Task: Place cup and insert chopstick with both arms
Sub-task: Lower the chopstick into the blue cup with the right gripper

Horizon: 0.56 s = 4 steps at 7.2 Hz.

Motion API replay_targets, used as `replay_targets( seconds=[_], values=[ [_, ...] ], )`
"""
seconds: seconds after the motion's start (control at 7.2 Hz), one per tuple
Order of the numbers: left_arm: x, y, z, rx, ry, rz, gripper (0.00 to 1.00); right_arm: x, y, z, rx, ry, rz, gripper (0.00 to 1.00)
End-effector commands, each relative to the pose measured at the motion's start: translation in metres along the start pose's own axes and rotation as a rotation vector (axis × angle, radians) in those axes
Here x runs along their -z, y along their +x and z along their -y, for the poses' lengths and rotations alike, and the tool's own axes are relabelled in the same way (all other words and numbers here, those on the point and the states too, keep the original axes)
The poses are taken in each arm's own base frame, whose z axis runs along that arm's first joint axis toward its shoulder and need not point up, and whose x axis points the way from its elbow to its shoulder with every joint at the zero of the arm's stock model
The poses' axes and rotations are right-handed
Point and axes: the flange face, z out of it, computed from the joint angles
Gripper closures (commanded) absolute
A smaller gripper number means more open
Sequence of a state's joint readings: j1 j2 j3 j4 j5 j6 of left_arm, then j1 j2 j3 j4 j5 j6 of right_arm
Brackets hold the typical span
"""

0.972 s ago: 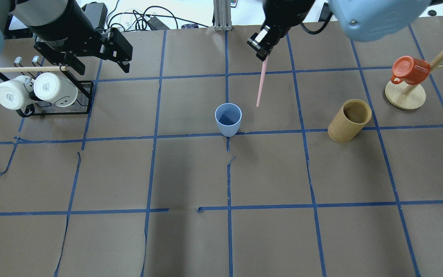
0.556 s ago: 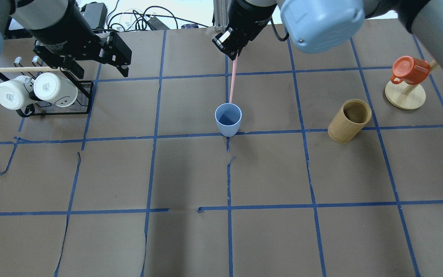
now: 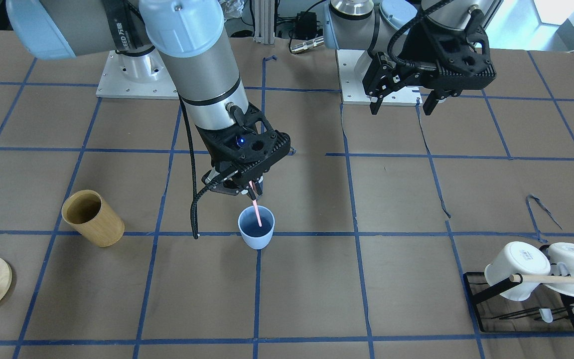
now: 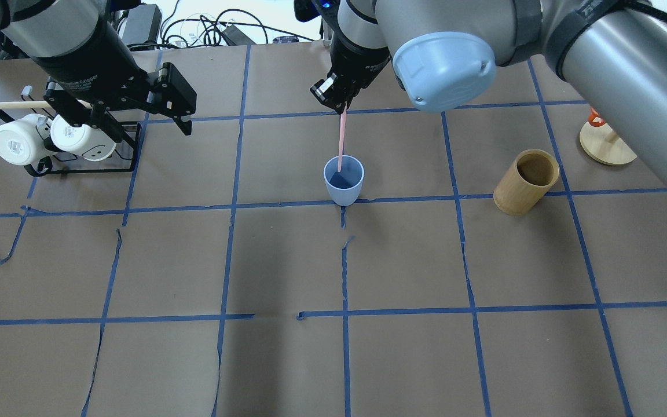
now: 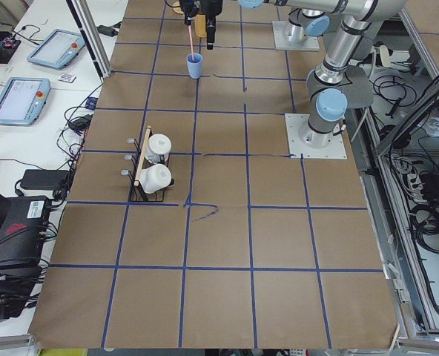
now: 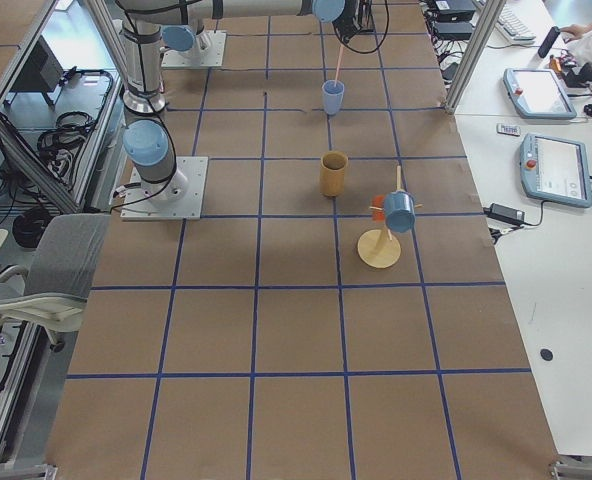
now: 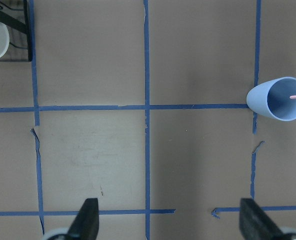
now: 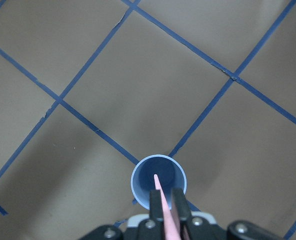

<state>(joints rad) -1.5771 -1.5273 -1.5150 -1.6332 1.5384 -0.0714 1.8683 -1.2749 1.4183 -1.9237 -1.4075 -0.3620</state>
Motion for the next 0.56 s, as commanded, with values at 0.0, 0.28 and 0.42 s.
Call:
replay_targets(
  seconds=[0.0,0.28,0.42],
  values=[
    [-0.001,0.000,-0.001,0.004,-0.005,-0.006,0.00,-0.033,0.002,-0.013,-0.003,-0.042,0.007,0.89],
    [-0.001,0.000,-0.001,0.003,-0.003,0.000,0.00,-0.043,0.002,-0.018,-0.019,-0.055,0.010,0.75],
    [0.000,0.000,0.000,0.002,0.000,0.002,0.00,-0.041,0.001,-0.017,-0.020,-0.049,0.013,0.55]
  ],
)
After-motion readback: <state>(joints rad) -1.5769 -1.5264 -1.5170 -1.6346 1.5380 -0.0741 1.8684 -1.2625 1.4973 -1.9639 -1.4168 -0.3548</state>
